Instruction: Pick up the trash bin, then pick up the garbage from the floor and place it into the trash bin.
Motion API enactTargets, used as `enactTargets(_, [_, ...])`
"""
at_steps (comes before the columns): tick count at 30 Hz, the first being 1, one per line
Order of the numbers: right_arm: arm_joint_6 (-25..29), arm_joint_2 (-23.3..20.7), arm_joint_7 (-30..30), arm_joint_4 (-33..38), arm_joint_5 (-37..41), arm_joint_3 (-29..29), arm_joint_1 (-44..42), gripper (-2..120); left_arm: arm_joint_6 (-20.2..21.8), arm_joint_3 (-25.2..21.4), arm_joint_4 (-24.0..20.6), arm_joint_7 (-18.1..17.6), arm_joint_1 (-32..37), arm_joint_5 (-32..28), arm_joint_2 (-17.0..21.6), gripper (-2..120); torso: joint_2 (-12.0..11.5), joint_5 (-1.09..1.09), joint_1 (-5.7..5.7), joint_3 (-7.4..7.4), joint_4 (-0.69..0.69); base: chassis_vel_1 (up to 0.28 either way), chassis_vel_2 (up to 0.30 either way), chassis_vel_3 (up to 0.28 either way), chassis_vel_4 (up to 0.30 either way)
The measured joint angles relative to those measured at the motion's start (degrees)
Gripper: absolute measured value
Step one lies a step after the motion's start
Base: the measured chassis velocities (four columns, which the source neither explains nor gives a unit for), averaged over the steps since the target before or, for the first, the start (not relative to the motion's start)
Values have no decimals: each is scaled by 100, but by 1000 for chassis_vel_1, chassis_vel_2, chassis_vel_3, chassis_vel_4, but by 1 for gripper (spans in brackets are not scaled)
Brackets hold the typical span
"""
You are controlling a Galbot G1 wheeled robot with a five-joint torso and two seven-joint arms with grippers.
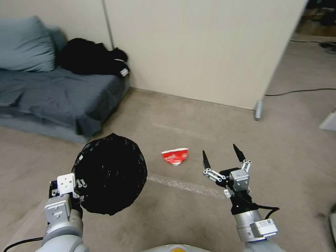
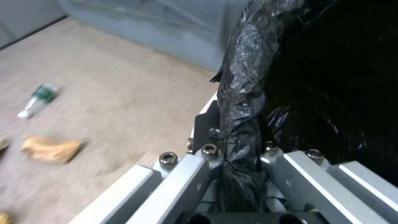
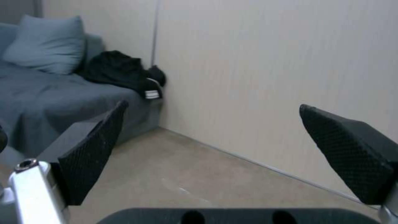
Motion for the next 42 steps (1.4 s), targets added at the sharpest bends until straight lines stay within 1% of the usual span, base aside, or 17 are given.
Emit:
enactTargets(5, [14, 0, -7, 0, -18, 0, -8, 100, -5, 21, 0, -2, -1, -2, -6, 0, 0, 0, 0, 0, 2, 113, 98, 115, 108])
enactTargets(8, [22, 0, -9, 0, -26, 2, -14, 100, -15, 41, 0, -2, -2, 3, -10, 0, 0, 0, 0, 0, 0, 37, 37, 70, 29])
enactTargets(11, [38, 0, -9, 2, -16, 2, -23, 100, -20, 62, 0, -2, -1, 5, -18, 0, 0, 0, 0, 0, -3, 0, 0, 0, 0])
enactTargets(17, [64, 0, -12, 8, 10, -5, -25, 100, -20, 81, 0, -5, 2, 19, -29, 0, 0, 0, 0, 0, -1, 0, 0, 0, 0])
enactTargets(42, [92, 0, -91, -25, 39, 16, -40, 100, -29, 123, 0, -19, 12, 82, -17, 0, 0, 0, 0, 0, -1, -1, 2, 2, -1])
